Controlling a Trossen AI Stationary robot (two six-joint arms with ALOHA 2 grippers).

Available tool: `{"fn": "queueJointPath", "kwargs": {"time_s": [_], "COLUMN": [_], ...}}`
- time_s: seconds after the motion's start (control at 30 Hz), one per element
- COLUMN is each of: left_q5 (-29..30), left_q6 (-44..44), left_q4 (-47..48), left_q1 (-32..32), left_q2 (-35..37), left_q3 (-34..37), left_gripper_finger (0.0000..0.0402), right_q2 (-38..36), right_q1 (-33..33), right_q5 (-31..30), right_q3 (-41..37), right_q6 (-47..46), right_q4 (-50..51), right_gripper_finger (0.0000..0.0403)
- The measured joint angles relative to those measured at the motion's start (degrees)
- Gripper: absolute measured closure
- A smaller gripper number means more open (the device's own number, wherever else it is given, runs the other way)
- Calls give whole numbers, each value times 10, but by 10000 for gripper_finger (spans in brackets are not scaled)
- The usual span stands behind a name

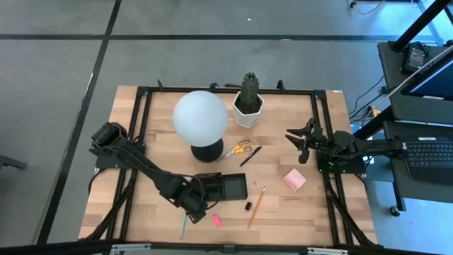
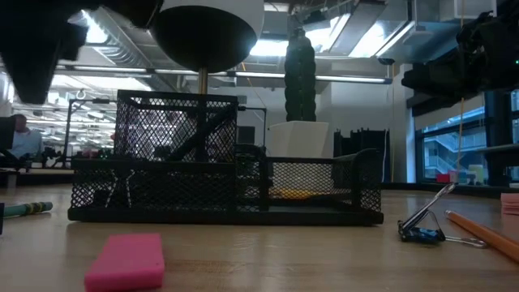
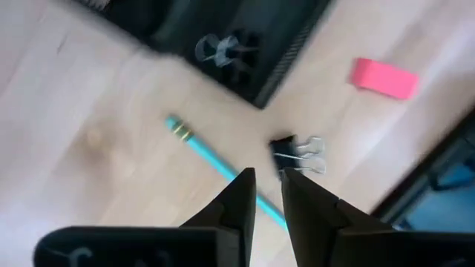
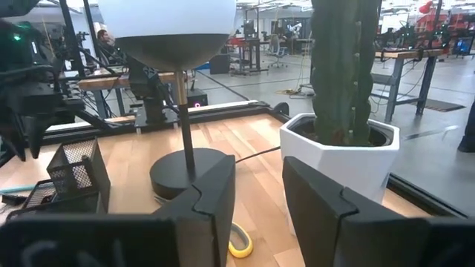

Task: Pick and place office supplies into organizer
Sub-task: Put the light blue pencil into the desk organizer

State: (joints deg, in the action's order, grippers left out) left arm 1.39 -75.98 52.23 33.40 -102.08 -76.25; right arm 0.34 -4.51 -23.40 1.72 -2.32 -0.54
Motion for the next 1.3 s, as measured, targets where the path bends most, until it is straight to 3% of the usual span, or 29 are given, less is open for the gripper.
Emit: {"fn": "queueJointPath", "kwargs": {"time_s": [0.17, 0.33, 0.6, 0.73, 0.9, 1.1, 1.3], "left_q5": [-1, -40, -34, -44, -102, -75, -66], "left_q6": [-66, -103, -99, -103, -158, -240, -311], "left_q4": [-10, -11, -12, -12, -12, -12, -12], "left_q1": [4, -2, -2, -2, -1, 8, 23], "left_q2": [-16, -40, -49, -49, -49, -49, -55], "left_q3": [1, 2, 2, 2, 2, 2, 1], "left_gripper_finger": [341, 340, 340, 327, 295, 267, 268], "right_q2": [0, 0, 0, 0, 0, 0, 0], "right_q1": [0, 0, 0, 0, 0, 0, 0], "right_q5": [0, 0, 0, 0, 0, 0, 0], "right_q3": [0, 0, 0, 0, 0, 0, 0], "right_q6": [29, 29, 28, 25, 25, 26, 26], "right_q4": [0, 0, 0, 0, 0, 0, 0], "right_gripper_finger": [284, 284, 284, 284, 284, 284, 284]}}
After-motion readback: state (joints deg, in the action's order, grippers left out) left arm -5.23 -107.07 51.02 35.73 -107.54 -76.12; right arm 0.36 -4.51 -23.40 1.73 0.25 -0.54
